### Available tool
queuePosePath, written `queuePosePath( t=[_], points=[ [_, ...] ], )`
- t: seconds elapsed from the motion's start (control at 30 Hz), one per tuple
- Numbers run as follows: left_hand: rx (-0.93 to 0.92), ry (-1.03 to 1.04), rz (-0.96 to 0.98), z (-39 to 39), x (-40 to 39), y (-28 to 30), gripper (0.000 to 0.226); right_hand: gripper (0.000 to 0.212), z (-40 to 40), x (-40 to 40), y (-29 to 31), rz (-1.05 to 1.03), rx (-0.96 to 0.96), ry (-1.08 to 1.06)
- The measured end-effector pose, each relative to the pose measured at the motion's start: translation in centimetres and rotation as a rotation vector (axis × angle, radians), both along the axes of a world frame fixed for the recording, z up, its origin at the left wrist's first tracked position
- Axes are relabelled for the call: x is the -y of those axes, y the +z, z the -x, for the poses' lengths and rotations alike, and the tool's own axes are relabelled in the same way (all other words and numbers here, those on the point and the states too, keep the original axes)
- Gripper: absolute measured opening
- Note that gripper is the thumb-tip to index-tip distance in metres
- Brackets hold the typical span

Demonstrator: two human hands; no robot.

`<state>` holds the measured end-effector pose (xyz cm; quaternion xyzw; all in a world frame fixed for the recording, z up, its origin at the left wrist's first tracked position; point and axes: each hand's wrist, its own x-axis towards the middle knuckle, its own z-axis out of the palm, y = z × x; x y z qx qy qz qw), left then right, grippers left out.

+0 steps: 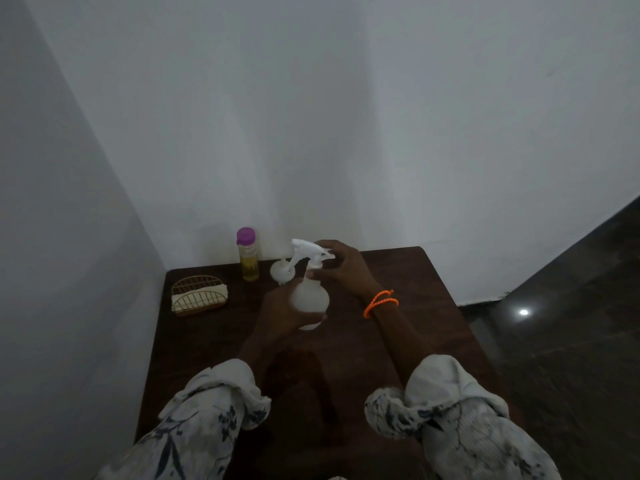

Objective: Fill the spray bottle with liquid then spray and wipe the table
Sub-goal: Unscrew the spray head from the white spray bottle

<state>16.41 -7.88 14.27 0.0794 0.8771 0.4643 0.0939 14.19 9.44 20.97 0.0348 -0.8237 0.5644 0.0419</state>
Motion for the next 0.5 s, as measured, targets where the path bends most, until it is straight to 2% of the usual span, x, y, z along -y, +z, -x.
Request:
queuePosePath(
  t=[0.5],
  points=[
    [-0.012, -0.014, 0.022, -0.2, 0.3, 0.1, 0.101, 0.049, 0.7, 0.5, 0.1, 0.018, 0.056, -0.024]
  ],
)
